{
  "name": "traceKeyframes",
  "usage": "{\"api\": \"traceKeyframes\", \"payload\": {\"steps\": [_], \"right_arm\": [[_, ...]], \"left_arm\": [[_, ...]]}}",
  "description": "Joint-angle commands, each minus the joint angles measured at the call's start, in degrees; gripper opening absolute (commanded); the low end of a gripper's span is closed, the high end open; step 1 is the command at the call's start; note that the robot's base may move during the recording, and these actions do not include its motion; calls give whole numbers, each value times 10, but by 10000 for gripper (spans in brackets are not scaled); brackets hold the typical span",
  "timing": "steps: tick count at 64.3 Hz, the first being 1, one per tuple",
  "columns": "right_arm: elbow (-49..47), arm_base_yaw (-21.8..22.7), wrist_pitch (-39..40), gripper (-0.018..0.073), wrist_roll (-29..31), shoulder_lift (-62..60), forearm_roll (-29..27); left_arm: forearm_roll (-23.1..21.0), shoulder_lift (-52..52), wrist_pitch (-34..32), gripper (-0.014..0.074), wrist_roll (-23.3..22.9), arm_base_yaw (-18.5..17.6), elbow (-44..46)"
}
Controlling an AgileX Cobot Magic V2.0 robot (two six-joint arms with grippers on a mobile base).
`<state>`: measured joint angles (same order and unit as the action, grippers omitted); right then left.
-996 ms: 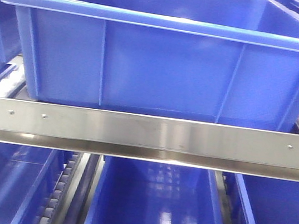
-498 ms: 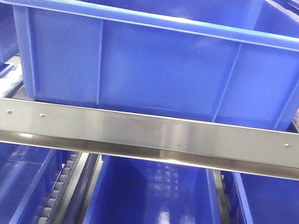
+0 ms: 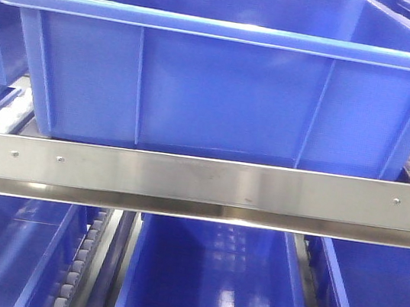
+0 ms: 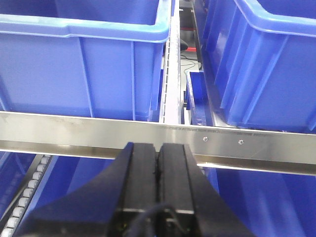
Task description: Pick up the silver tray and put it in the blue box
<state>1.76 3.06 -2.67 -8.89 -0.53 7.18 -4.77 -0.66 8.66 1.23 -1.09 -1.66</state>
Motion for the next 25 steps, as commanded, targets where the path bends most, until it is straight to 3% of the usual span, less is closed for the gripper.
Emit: {"api": "traceKeyframes", "payload": {"steps": [1,25], "right_arm": [[1,4,53,49,5,-12,1],[1,4,53,49,5,-12,1]], "left_arm": [[-6,-9,-45,-104,-1,2,2],[-6,-9,-45,-104,-1,2,2]]}}
